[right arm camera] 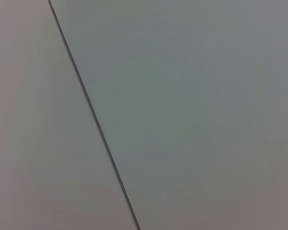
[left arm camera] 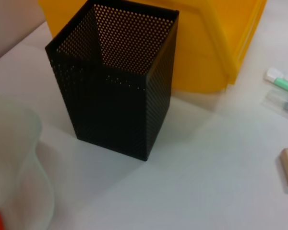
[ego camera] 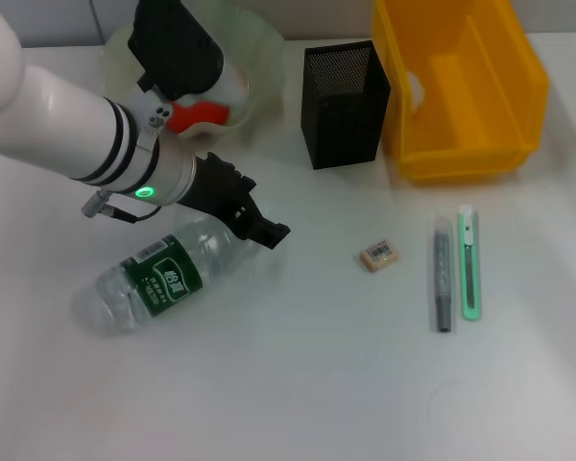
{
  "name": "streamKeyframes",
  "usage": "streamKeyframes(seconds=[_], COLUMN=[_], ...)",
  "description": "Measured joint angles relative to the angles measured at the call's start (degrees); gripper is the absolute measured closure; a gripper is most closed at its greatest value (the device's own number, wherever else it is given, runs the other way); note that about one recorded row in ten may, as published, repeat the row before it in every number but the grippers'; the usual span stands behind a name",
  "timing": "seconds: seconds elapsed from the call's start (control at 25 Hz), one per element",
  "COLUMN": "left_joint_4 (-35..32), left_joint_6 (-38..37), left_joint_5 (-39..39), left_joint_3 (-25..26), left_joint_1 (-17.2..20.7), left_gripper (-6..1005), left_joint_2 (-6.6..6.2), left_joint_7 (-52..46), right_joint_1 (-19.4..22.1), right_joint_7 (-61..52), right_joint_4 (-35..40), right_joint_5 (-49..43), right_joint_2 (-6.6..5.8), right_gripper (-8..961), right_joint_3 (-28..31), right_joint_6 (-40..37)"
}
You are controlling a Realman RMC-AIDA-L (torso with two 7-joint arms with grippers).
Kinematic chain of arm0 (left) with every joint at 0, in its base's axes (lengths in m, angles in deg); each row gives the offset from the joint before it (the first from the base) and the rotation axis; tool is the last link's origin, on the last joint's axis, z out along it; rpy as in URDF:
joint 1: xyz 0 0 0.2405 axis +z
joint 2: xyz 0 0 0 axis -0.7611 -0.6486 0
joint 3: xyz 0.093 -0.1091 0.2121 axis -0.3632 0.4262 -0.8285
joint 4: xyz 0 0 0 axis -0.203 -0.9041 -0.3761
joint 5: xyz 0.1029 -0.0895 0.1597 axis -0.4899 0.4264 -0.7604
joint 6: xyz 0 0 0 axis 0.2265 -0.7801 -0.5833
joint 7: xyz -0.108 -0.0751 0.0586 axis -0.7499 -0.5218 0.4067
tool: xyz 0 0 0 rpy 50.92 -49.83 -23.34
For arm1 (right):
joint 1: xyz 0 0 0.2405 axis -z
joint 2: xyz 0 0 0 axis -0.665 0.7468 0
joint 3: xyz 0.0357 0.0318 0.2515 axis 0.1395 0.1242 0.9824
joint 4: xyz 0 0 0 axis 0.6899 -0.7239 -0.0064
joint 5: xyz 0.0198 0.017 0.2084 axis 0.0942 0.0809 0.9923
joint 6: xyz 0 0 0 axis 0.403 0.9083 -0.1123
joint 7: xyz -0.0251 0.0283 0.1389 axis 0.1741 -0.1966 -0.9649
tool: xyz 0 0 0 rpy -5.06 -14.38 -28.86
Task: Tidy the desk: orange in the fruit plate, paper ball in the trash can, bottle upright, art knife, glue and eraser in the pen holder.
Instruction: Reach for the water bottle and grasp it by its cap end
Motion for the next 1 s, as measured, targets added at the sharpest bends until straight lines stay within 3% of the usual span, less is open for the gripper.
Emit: streamKeyframes(seconds=[0.96,1.0], left_joint_4=[2.35,2.35], left_joint_6=[0.31,0.29], left_joint_5=[-5.03,-5.2], left_joint_3=[-2.61,-2.73], left_joint_1=[-2.23,-2.33], left_gripper=[229,277], left_joint_2=[0.06,0.06], left_joint_7=[-1.78,-1.93], right_joint_1=[-0.27,-0.27], right_joint_7=[-0.41,-0.41], right_joint_4=[-1.21,-1.21], right_joint_5=[-0.01,-0.01], right_joint_2=[-0.07,-0.07], right_gripper=[195,195], right_joint_3=[-0.09,-0.09], right_joint_6=[-0.12,-0.12])
